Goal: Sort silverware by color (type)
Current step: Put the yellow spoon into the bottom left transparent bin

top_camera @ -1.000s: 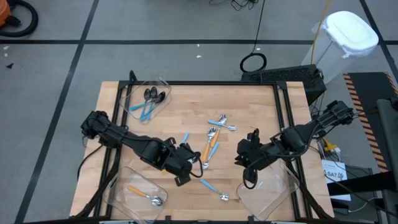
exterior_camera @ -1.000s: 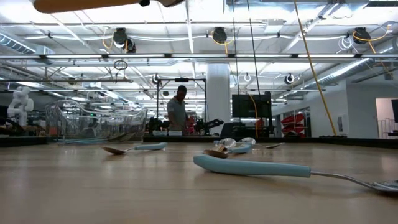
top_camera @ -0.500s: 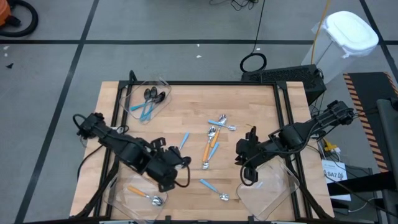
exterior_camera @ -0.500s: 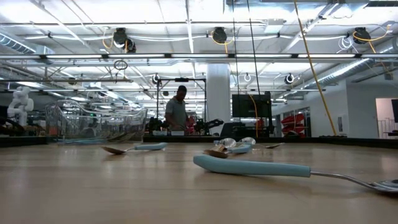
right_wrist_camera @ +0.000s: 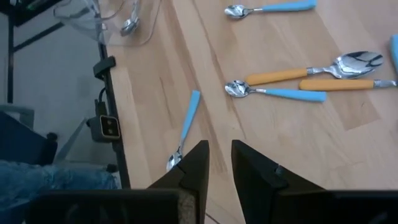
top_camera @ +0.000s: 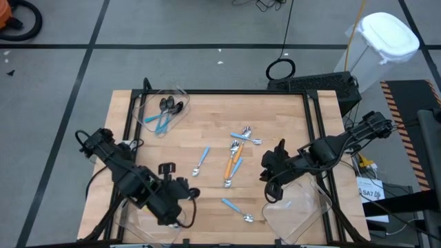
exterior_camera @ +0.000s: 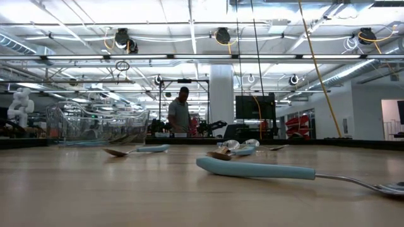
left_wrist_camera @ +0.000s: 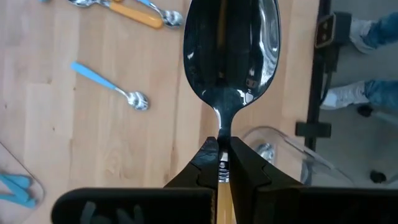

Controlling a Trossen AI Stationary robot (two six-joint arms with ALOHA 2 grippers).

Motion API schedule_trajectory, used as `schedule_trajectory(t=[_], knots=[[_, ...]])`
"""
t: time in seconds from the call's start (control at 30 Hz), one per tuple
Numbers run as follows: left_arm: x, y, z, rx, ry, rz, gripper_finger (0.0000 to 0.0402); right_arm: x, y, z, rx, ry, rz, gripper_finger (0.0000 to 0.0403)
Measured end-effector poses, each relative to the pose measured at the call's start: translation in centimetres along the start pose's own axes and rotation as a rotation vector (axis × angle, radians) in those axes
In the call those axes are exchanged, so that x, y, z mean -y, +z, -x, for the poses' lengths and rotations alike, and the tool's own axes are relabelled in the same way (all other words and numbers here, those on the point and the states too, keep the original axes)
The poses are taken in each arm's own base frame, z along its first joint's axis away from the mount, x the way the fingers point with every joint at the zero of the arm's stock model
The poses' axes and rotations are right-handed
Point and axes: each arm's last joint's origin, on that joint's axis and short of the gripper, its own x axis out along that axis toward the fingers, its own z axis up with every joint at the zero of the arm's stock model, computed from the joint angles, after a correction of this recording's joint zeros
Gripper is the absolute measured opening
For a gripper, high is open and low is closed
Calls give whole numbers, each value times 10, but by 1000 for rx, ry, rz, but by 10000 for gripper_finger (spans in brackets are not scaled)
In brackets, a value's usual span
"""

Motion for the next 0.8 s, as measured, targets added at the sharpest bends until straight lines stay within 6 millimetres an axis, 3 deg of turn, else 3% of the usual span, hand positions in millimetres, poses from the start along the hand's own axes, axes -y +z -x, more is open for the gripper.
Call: schedule_trajectory(t=[0.2, 0.8], knots=[[25, -26, -1, -34, -16, -62, 12, 0, 0, 0, 15, -12, -64, 66], [75, -105, -55, -127, 25, -271, 12, 0, 0, 0, 77, -54, -157, 66]])
